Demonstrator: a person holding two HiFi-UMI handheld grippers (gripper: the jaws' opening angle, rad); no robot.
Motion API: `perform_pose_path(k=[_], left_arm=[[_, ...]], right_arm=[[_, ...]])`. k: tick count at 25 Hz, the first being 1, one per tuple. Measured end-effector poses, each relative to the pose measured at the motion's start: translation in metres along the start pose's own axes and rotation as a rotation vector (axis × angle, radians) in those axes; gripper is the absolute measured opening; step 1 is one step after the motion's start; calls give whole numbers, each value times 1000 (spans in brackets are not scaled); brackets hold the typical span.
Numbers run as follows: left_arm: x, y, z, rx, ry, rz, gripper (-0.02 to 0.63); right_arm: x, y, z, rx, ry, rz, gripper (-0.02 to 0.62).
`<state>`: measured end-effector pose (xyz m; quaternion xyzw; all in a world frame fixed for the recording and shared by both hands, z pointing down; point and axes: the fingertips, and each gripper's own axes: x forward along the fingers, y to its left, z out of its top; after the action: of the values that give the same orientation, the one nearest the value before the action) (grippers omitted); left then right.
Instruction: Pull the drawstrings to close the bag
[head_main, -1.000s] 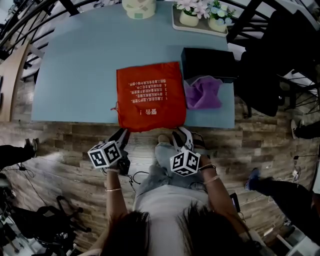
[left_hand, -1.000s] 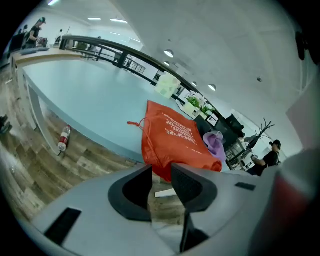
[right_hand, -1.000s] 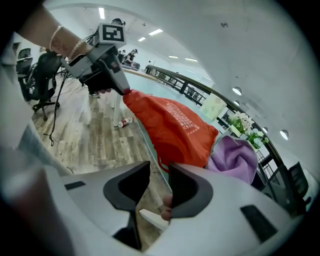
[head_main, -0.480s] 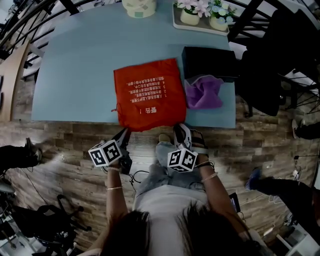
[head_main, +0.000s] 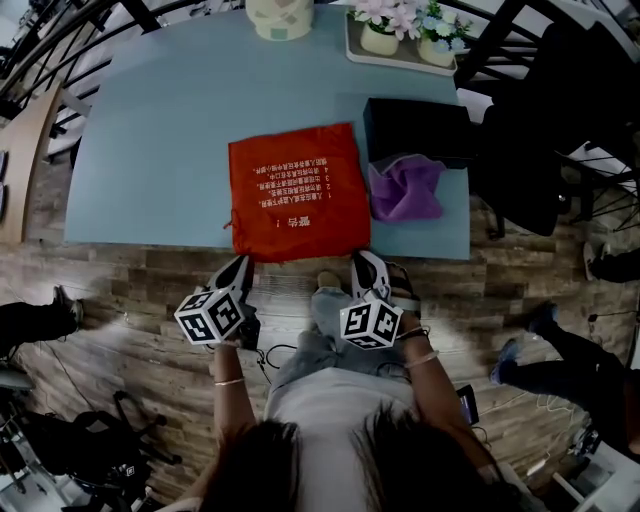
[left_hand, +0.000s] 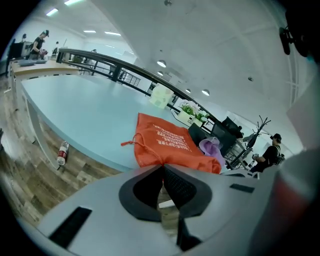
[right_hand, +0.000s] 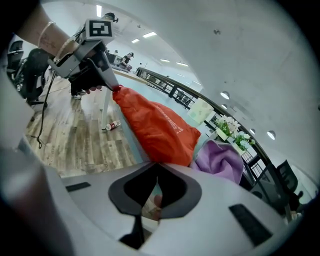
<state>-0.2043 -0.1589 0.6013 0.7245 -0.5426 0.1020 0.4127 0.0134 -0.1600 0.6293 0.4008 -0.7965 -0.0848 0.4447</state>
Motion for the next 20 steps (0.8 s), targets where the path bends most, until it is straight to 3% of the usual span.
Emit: perform_pose_path(k=[5,10,20], left_arm=[[-5,6,9,-24,-28,5,20],[-13,17,24,-131,-83,11,17],[-8,19,45,-70,-121,70,16]], right_arm=[[1,-4,7,23,-7,14,30],[0,-9,12,58,-12,43,29],[3,-26,18,97,0,23,28]])
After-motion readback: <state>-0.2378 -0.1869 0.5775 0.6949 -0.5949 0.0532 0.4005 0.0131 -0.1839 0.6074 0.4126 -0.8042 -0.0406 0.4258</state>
